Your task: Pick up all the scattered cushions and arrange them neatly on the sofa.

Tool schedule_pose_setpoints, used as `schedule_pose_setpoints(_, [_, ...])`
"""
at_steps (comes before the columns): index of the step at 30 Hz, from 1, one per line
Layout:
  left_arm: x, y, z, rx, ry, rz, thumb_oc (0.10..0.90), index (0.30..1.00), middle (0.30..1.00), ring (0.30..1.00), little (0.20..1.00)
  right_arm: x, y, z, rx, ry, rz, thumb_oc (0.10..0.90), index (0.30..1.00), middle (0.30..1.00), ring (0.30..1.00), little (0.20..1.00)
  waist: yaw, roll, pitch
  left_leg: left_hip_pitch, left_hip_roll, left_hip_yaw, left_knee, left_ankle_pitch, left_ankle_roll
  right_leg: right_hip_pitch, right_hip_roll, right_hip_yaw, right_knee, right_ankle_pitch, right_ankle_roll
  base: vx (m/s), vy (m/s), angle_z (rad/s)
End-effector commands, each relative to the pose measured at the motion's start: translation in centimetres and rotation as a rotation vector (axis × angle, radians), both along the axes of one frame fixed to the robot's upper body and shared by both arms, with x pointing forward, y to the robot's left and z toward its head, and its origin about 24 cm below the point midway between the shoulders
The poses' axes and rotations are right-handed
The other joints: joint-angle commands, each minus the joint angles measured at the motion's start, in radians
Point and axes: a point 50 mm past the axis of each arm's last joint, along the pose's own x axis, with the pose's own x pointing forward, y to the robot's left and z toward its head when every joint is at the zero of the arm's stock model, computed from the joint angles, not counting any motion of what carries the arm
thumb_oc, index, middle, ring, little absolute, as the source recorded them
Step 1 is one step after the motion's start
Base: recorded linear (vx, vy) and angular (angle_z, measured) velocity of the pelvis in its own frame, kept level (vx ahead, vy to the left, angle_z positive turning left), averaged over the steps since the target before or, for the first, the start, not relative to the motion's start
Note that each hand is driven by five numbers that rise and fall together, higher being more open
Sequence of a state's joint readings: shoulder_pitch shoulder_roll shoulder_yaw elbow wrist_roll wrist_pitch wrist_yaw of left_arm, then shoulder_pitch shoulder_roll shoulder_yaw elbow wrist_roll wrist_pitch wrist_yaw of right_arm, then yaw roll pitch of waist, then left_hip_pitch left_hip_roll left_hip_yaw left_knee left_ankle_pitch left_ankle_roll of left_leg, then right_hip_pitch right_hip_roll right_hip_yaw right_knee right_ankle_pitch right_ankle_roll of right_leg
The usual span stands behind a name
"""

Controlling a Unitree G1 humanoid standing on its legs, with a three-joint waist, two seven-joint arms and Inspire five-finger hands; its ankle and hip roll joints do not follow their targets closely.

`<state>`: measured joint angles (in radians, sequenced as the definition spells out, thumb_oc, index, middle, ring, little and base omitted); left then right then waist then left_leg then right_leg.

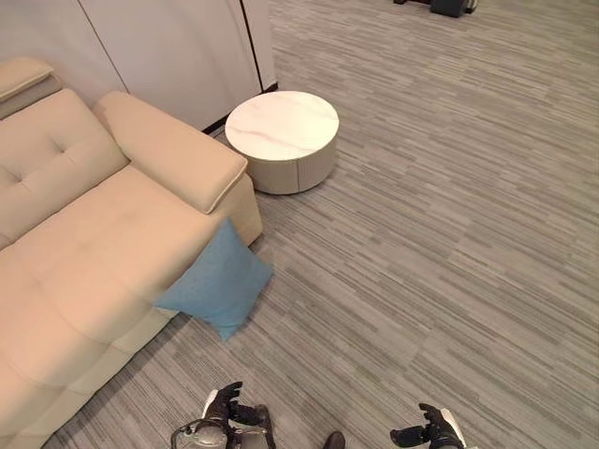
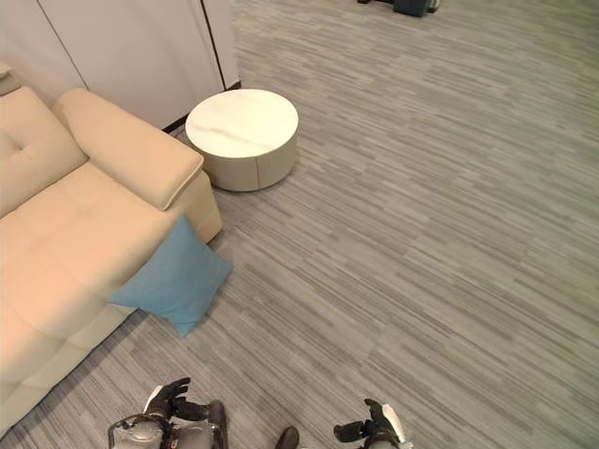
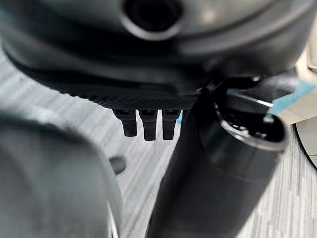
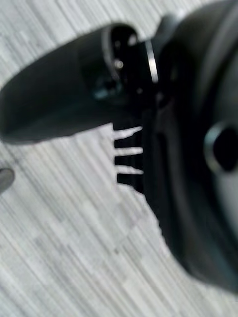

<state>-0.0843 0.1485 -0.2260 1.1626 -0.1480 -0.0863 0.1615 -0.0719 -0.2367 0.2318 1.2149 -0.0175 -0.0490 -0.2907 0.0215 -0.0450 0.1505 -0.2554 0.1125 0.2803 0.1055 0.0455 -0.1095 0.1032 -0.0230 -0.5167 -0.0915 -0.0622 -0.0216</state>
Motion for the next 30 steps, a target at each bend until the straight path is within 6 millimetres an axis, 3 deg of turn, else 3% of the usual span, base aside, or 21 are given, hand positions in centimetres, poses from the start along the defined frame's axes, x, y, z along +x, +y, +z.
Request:
schedule_pose_setpoints(1, [-2.7, 0.1, -0.9, 0.017, 0.078, 0.006, 0.8, 0.9, 0.9, 0.9, 0.9, -0.5, -1.2, 0.2, -0.05, -0.004, 0.005, 0.8, 0.9, 0.9, 0.9, 0.9, 0.051, 0.034, 0.02, 0.036, -0.015, 0.023, -0.013, 0.003, 0.03, 0.036, -0.031, 0.099, 0.023, -0.041, 0.117, 0.23, 0.085, -0.14])
schedule_pose_setpoints(4, [-3.1, 0.4, -1.0, 0.021, 0.091, 0.02, 0.8, 0.9, 0.9, 0.9, 0.9, -0.6, -0.9, 0.1, -0.047, 0.001, 0.017, 0.8, 0.9, 0.9, 0.9, 0.9, 0.064, 0.024, 0.004, 0.053, -0.029, -0.004, -0.017, -0.005, 0.045, 0.053, -0.035, 0.103, 0.044, -0.059, 0.125, 0.22, 0.089, -0.28])
schedule_pose_setpoints(7, [-2.6, 1.3, -0.7, 0.046, 0.077, 0.011, 0.8, 0.9, 0.9, 0.9, 0.9, -1.3, 0.2, -0.4, -0.018, 0.033, 0.046, 0.8, 0.9, 0.9, 0.9, 0.9, 0.083, -0.008, -0.014, 0.099, -0.066, -0.027, -0.004, -0.061, 0.09, 0.028, -0.095, 0.117, 0.227, -0.07, 0.157, 0.27, 0.182, 0.01])
schedule_pose_setpoints(9, [-2.0, 1.7, -0.4, 0.064, 0.055, 0.0, 0.8, 0.9, 0.9, 0.9, 0.9, -1.2, 0.4, -0.4, -0.011, 0.037, 0.056, 0.8, 0.9, 0.9, 0.9, 0.9, 0.077, -0.006, -0.014, 0.135, -0.083, -0.028, -0.017, -0.072, 0.128, -0.039, -0.147, 0.115, 0.373, -0.005, 0.185, 0.12, 0.173, 0.09])
schedule_pose_setpoints(10, [-2.0, 1.7, -0.4, 0.064, 0.055, 0.0, 0.8, 0.9, 0.9, 0.9, 0.9, -1.2, 0.4, -0.4, -0.011, 0.036, 0.056, 0.8, 0.9, 0.9, 0.9, 0.9, 0.077, -0.006, -0.013, 0.135, -0.084, -0.028, -0.017, -0.072, 0.128, -0.039, -0.148, 0.115, 0.375, -0.005, 0.185, 0.2, 0.181, 0.13])
schedule_pose_setpoints(11, [-1.6, 1.9, -0.2, 0.076, 0.04, -0.015, 0.8, 0.9, 0.9, 0.9, 0.9, -1.1, 0.6, -0.4, -0.001, 0.035, 0.067, 0.8, 0.9, 0.9, 0.9, 0.9, 0.063, 0.0, -0.005, 0.172, -0.1, -0.048, -0.033, -0.087, 0.15, -0.098, -0.173, 0.137, 0.505, 0.07, 0.203, 0.25, 0.095, 0.21])
schedule_pose_setpoints(12, [-1.6, 3.9, 0.1, 0.101, 0.052, -0.033, 0.8, 0.9, 0.9, 0.9, 0.9, -1.2, -7.6, 1.8, -0.054, 0.106, -0.11, 0.8, 0.9, 0.9, 0.9, 0.9, 0.07, -0.015, -0.016, 0.185, -0.101, -0.066, -0.042, -0.089, 0.148, -0.118, -0.177, 0.137, 0.544, 0.09, 0.213, 0.32, 0.104, 0.32])
schedule_pose_setpoints(13, [-1.1, 3.7, 0.3, 0.103, 0.026, -0.017, 0.8, 0.9, 0.9, 0.9, 0.9, -1.3, -4.7, 0.8, -0.049, 0.068, -0.07, 0.8, 0.9, 0.9, 0.9, 0.9, 0.062, -0.007, -0.011, 0.205, -0.105, -0.08, -0.058, -0.093, 0.154, -0.144, -0.178, 0.145, 0.557, 0.077, 0.204, 0.24, -0.001, 0.56])
schedule_pose_setpoints(14, [-1.1, 3.7, 0.3, 0.11, 0.032, -0.029, 0.8, 0.9, 0.9, 0.9, 0.9, -1.2, -2.8, 0.2, -0.013, 0.062, -0.04, 0.8, 0.9, 0.9, 0.9, 0.9, 0.059, 0.001, -0.006, 0.223, -0.107, -0.087, -0.071, -0.093, 0.154, -0.169, -0.181, 0.147, 0.555, 0.07, 0.196, 0.2, 0.01, 0.63])
schedule_pose_setpoints(15, [-1.7, 3.9, 0.1, 0.11, 0.045, -0.016, 0.8, 0.9, 0.9, 0.9, 0.9, 2.3, -1.7, 1.6, -0.007, -0.096, 0.101, 0.8, 0.9, 0.9, 0.9, 0.9, 0.056, 0.007, 0.002, 0.24, -0.108, -0.095, -0.084, -0.093, 0.152, -0.186, -0.186, 0.152, 0.513, 0.059, 0.187, 0.13, -0.002, 0.68])
schedule_pose_setpoints(17, [-1.3, 3.9, 0.2, 0.116, 0.048, -0.031, 0.8, 0.9, 0.9, 0.9, 0.9, 3.2, -2.0, 2.1, -0.032, -0.124, 0.092, 0.8, 0.9, 0.9, 0.9, 0.9, 0.053, 0.013, 0.008, 0.25, -0.11, -0.11, -0.087, -0.097, 0.147, -0.191, -0.189, 0.155, 0.464, 0.049, 0.181, 0.16, -0.051, 0.26])
schedule_pose_setpoints(18, [-1.6, 3.3, 0.0, 0.123, 0.046, -0.058, 0.8, 0.9, 0.9, 0.9, 0.9, 8.0, -0.4, 4.9, -0.058, -0.334, 0.195, 0.8, 0.9, 0.9, 0.9, 0.9, 0.049, 0.015, 0.014, 0.252, -0.122, -0.146, -0.079, -0.108, 0.139, -0.208, -0.166, 0.206, 0.353, 0.042, 0.172, 0.28, -0.101, 0.14])
schedule_pose_setpoints(19, [-0.7, 2.9, 0.2, 0.119, 0.025, -0.057, 0.8, 0.9, 0.9, 0.9, 0.9, 2.5, -0.5, 1.3, 0.034, -0.103, 0.048, 0.8, 0.9, 0.9, 0.9, 0.9, 0.012, 0.012, 0.016, 0.27, -0.131, -0.167, -0.091, -0.116, 0.135, -0.237, -0.127, 0.293, 0.282, 0.05, 0.173, 0.28, -0.117, 0.3])
schedule_pose_setpoints(20, [0.0, 2.6, 0.4, 0.121, 0.005, -0.063, 0.8, 0.9, 0.9, 0.9, 0.9, 1.6, 0.1, 0.9, 0.044, -0.105, 0.025, 0.8, 0.9, 0.9, 0.9, 0.9, 0.002, 0.01, 0.019, 0.284, -0.137, -0.191, -0.095, -0.122, 0.135, -0.239, -0.109, 0.337, 0.221, 0.064, 0.18, 0.23, -0.111, 0.76])
schedule_pose_setpoints(21, [0.2, 2.0, 0.3, 0.11, 0.002, -0.073, 0.8, 0.9, 0.9, 0.9, 0.9, 1.0, 0.3, 0.5, 0.058, -0.075, -0.002, 0.8, 0.9, 0.9, 0.9, 0.9, -0.012, 0.01, 0.021, 0.283, -0.145, -0.222, -0.09, -0.131, 0.135, -0.263, -0.097, 0.381, 0.181, 0.087, 0.182, 0.14, -0.079, 0.73])
schedule_pose_setpoints(22, [0.2, 2.0, 0.3, 0.11, 0.002, -0.073, 0.8, 0.9, 0.9, 0.9, 0.9, 1.0, 0.3, 0.5, 0.058, -0.075, -0.002, 0.8, 0.9, 0.9, 0.9, 0.9, -0.012, 0.01, 0.02, 0.283, -0.145, -0.222, -0.089, -0.131, 0.135, -0.264, -0.097, 0.381, 0.181, 0.087, 0.182, 0.2, -0.147, 1.56])
schedule_pose_setpoints(23, [0.2, 2.0, 0.4, 0.116, -0.005, -0.082, 0.8, 0.9, 0.9, 0.9, 0.9, 0.4, -0.6, 0.4, -0.005, -0.039, 0.044, 0.8, 0.9, 0.9, 0.9, 0.9, -0.023, 0.002, 0.023, 0.295, -0.151, -0.265, -0.085, -0.147, 0.127, -0.279, -0.092, 0.409, 0.151, 0.106, 0.182, 0.16, -0.157, 1.38])
schedule_pose_setpoints(28, [-0.3, 2.1, 0.2, 0.102, 0.003, -0.05, 0.8, 0.9, 0.9, 0.9, 0.9, -1.1, -1.2, 0.0, 0.021, 0.014, -0.01, 0.8, 0.9, 0.9, 0.9, 0.9, -0.023, -0.003, 0.012, 0.281, -0.141, -0.305, -0.06, -0.153, 0.095, -0.227, -0.093, 0.364, 0.115, 0.106, 0.168, 0.13, -0.209, 0.94])
schedule_pose_setpoints(29, [0.0, 1.7, 0.2, 0.091, -0.006, -0.061, 0.8, 0.9, 0.9, 0.9, 0.9, 0.9, -1.5, 0.9, 0.023, -0.094, -0.032, 0.8, 0.9, 0.9, 0.9, 0.9, -0.014, 0.002, 0.013, 0.257, -0.118, -0.295, -0.021, -0.165, 0.072, -0.192, -0.095, 0.313, 0.1, 0.09, 0.156, 0.08, -0.174, 0.71])
schedule_pose_setpoints(30, [0.0, 1.8, 0.3, 0.091, -0.006, -0.061, 0.8, 0.9, 0.9, 0.9, 0.9, 0.9, -1.5, 0.9, 0.023, -0.094, -0.032, 0.8, 0.9, 0.9, 0.9, 0.9, -0.016, 0.001, 0.01, 0.253, -0.12, -0.296, -0.021, -0.163, 0.072, -0.195, -0.097, 0.311, 0.099, 0.091, 0.157, 0.09, -0.212, 0.7])
